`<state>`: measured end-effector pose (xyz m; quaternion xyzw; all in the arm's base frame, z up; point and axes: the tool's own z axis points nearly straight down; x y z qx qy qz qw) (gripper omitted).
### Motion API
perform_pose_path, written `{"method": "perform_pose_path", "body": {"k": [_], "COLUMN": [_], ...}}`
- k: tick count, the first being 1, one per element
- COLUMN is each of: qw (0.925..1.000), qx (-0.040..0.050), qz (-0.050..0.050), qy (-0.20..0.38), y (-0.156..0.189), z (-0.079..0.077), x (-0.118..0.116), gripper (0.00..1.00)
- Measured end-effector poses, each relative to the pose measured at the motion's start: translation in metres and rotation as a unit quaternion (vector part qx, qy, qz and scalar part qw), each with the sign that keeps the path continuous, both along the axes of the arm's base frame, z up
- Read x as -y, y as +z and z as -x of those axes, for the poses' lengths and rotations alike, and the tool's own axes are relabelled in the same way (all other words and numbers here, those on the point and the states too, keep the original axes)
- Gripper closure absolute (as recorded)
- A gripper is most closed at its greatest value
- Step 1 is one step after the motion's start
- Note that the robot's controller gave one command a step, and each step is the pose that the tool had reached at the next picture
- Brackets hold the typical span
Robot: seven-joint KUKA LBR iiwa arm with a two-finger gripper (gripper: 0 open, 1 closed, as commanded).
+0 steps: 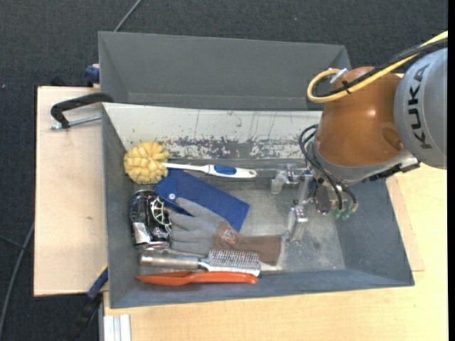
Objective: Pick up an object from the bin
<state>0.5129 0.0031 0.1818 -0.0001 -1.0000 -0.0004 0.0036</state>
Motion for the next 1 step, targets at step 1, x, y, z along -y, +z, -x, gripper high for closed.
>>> {"method": "perform_pose_path", "body": {"k": [1], "qw": [1.0000], "qx": [0.0045], "qz": [0.000], "qy": [0.000], "y": [0.0046], "z": [-0.0016], "x": [0.0000], "gripper": [0.00]}}
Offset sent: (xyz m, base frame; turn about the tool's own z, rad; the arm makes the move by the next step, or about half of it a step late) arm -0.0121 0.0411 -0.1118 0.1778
